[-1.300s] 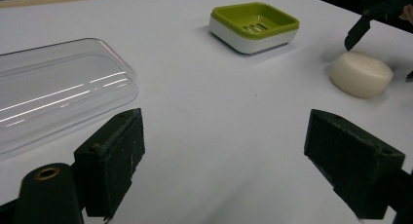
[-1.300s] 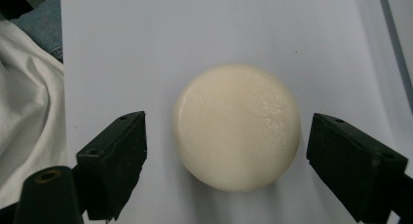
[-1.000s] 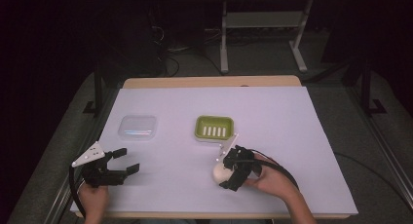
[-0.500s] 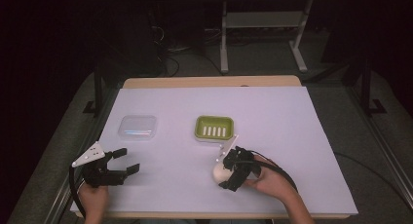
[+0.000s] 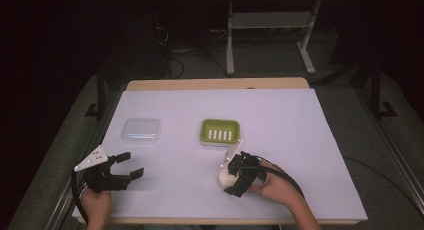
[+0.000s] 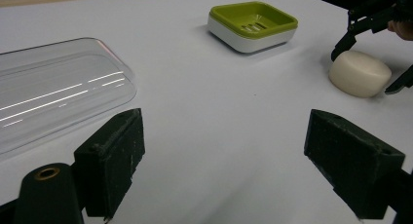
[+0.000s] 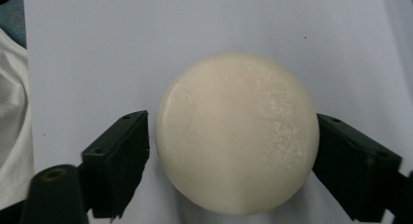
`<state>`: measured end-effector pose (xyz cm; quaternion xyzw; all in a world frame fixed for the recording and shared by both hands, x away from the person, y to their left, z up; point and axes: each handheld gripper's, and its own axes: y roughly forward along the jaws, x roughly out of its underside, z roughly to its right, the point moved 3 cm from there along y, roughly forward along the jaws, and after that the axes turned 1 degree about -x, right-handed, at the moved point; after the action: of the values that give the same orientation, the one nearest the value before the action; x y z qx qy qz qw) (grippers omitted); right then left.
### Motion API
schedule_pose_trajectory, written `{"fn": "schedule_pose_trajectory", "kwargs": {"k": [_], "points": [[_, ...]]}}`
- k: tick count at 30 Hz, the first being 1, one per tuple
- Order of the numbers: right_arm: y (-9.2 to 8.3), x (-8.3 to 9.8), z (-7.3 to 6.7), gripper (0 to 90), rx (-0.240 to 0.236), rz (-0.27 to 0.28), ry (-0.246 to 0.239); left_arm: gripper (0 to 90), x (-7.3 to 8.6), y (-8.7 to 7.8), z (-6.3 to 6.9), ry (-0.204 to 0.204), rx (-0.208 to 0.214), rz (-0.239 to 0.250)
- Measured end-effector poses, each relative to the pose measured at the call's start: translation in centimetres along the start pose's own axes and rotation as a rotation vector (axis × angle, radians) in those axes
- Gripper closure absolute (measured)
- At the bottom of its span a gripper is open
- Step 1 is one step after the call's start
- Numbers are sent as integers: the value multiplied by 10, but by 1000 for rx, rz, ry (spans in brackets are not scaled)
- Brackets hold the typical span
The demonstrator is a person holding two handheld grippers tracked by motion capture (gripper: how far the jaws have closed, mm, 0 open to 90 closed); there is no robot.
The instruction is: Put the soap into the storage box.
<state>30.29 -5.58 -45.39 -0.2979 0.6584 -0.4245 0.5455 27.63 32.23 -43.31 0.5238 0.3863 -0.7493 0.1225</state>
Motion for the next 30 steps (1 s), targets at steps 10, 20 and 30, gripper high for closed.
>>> {"fn": "schedule_pose_trajectory", "kwargs": {"k": [10, 20, 30], "points": [[1, 0, -1, 205, 16, -4, -9, 145, 0, 0, 0, 0, 1, 0], [2, -1, -1, 224, 28, -8, -13, 145, 0, 0, 0, -2, 1, 1], [3, -1, -2, 228, 36, -16, -19, 145, 0, 1, 0, -4, 3, 1]]}}
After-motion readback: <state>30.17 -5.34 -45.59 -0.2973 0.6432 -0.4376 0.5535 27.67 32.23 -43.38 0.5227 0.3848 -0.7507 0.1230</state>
